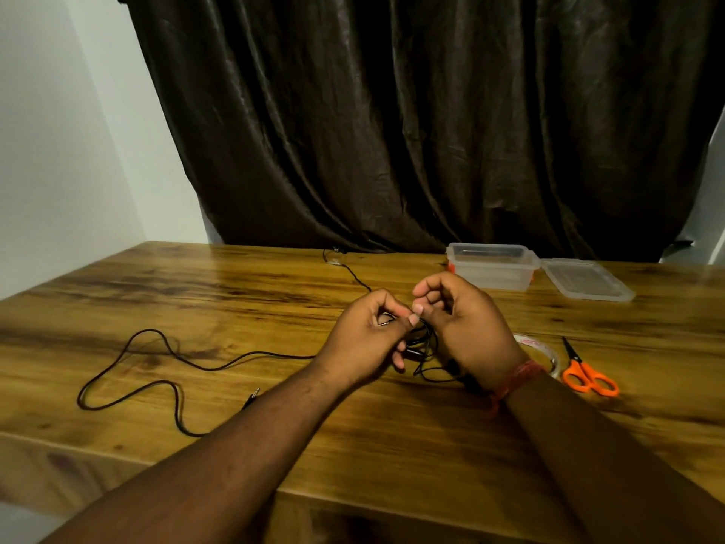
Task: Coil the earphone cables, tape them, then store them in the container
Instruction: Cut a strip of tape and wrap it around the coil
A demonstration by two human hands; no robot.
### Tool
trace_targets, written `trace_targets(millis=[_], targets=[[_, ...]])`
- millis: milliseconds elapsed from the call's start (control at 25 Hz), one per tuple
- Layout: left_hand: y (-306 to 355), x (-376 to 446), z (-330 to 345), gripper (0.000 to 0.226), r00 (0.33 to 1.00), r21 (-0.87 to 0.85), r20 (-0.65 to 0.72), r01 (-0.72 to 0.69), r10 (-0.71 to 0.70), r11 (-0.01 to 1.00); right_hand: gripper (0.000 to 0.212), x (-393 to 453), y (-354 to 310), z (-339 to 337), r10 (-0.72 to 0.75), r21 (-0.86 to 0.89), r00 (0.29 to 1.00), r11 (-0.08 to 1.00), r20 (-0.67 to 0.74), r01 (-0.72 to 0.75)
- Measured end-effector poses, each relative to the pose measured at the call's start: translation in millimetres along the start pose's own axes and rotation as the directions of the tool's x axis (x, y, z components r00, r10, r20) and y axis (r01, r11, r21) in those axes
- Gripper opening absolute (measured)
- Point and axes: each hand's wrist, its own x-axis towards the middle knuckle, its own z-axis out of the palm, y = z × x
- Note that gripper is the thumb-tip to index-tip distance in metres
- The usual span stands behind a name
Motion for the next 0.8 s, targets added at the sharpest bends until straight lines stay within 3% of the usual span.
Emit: trace_targets(millis=[200,360,560,800], targets=[[-2,3,-3,0.012,0.997,-0.02,-0.055,0.049,-0.05,0.999,0.023,1,1,0,-0.005,0.02,0.999,1.0,0.047,0.004],[-2,4,-3,0.012,0.991,-0.098,-0.079,0.102,-0.11,0.99,0.04,-1,-2,1,-0.016,-0.009,0.991,1.0,0.13,0.017],[3,2,-3,0.005,0.977,-0.346,0.049,0.21,-0.206,0.914,0.037,-1,1,0,-0.089,-0.16,0.991,0.982,0.1,0.104],[11,1,-7,0.01,0.952,-0.48,0.144,0.307,-0.271,0.822,0.034,-2,0,-4,-0.248,-0.307,0.96,0.91,0.131,0.278]])
